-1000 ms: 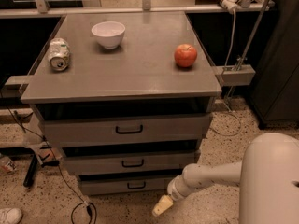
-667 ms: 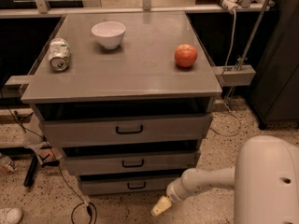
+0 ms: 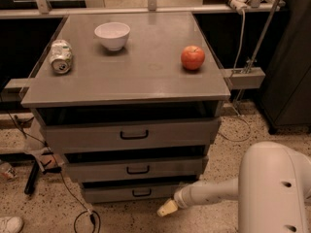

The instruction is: Open bottom drawer

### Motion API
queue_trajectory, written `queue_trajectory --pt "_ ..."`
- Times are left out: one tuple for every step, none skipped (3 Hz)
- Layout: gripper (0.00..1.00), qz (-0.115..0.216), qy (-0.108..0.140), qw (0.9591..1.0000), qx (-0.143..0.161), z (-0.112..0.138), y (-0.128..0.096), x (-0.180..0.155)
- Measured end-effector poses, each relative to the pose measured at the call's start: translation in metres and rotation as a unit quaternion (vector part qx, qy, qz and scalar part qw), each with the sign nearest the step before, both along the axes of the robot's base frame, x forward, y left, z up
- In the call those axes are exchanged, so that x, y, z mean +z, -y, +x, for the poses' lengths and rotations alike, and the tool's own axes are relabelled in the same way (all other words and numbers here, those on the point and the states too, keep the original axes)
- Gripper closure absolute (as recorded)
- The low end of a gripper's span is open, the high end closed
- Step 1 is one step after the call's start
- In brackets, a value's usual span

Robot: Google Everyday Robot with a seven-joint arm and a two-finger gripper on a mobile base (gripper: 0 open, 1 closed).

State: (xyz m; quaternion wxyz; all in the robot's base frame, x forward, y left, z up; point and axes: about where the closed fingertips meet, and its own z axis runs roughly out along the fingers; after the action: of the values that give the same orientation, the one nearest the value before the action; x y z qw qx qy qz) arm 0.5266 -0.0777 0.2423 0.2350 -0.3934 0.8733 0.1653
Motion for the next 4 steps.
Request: queue_trajectory --pt "0.00 -0.001 0.026 0.9996 -0.008 0.013 0.003 0.003" --pt "0.00 0.001 0.045 0.9989 -0.011 0.024 0.003 0.003" --pt "0.00 0.006 0.052 0.9986 -0.008 0.032 -0.002 -0.002" --pt "0.00 0.012 0.056 0.9983 -0.004 0.040 -0.008 -0.010"
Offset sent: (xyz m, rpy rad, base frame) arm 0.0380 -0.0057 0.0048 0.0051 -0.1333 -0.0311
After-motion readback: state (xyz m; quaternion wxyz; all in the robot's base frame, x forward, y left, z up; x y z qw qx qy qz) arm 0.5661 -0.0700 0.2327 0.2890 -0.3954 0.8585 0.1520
